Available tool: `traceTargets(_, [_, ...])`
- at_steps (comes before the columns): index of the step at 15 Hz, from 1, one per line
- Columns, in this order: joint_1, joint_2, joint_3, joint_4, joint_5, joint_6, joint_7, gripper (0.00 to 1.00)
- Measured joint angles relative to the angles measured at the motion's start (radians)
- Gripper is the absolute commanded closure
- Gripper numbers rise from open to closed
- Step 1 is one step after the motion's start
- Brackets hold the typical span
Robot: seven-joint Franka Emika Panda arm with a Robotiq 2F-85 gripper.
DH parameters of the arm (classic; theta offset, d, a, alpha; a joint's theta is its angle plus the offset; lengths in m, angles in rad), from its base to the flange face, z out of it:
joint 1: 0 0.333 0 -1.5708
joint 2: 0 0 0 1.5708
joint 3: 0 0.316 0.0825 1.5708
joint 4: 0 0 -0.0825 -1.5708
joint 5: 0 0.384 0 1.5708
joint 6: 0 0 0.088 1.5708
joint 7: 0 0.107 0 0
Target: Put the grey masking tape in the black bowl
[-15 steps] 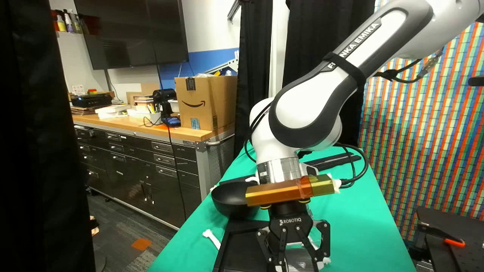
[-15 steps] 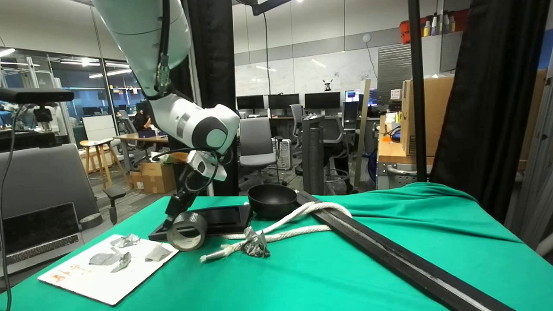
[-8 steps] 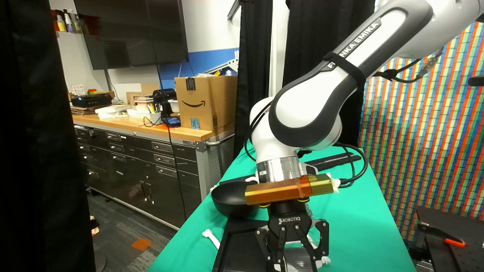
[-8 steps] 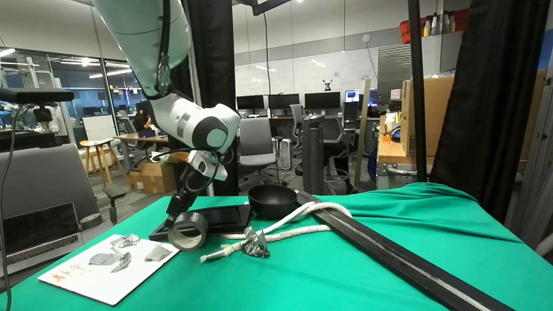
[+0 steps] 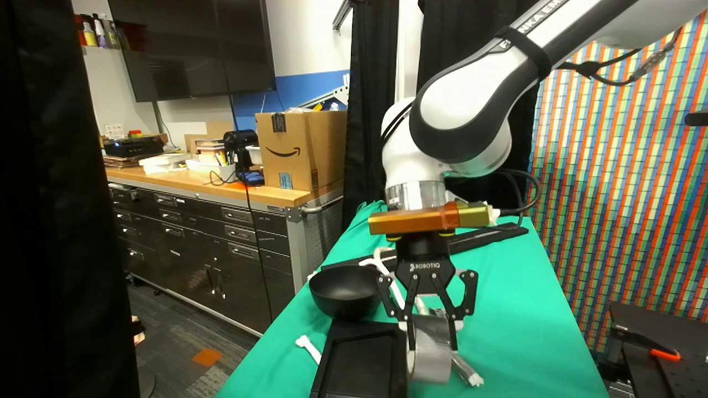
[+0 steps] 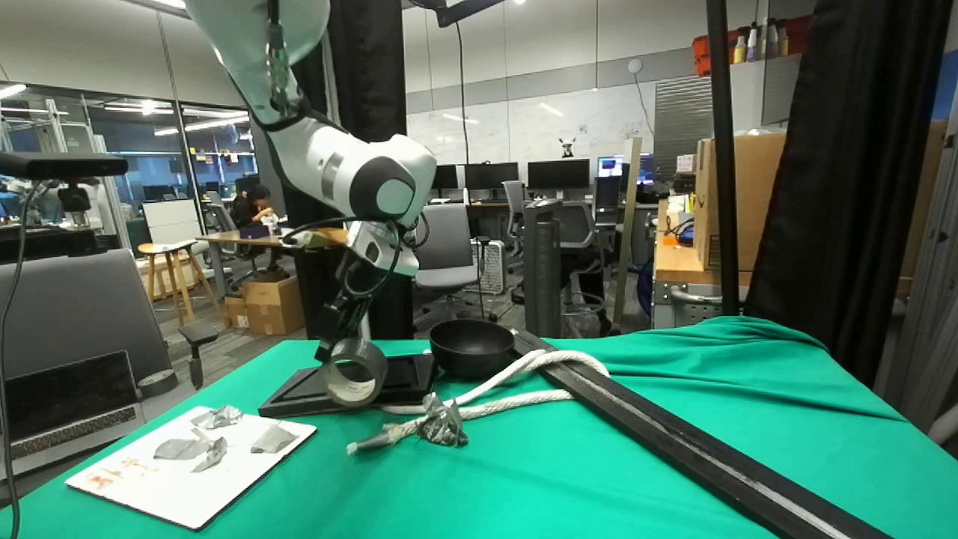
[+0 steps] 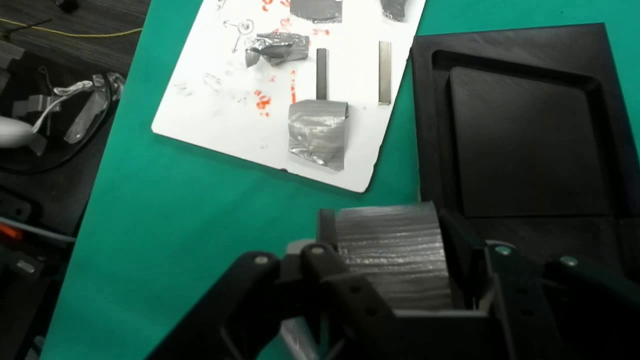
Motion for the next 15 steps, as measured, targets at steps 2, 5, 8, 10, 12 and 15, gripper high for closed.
traceTargets(2, [-0.017,-0.064,-0.012,-0.023,-0.025,-0.015,0.0,0.71])
traceTargets(5, [-0.039,-0.149,-0.025,-0.04,-0.081,-0.057,0.0,0.71])
traceTargets(8, [-0.058,-0.194,-0.036,-0.026,-0.158,-0.127,0.002,0.71])
traceTargets(10, [-0.07,-0.199,-0.039,0.001,-0.205,-0.156,0.002,0.71])
traceTargets(12, [-0.077,-0.197,-0.04,0.034,-0.243,-0.162,0.002,0.71])
traceTargets(15, [-0.078,-0.181,-0.04,0.1,-0.271,-0.162,0.002,0.71])
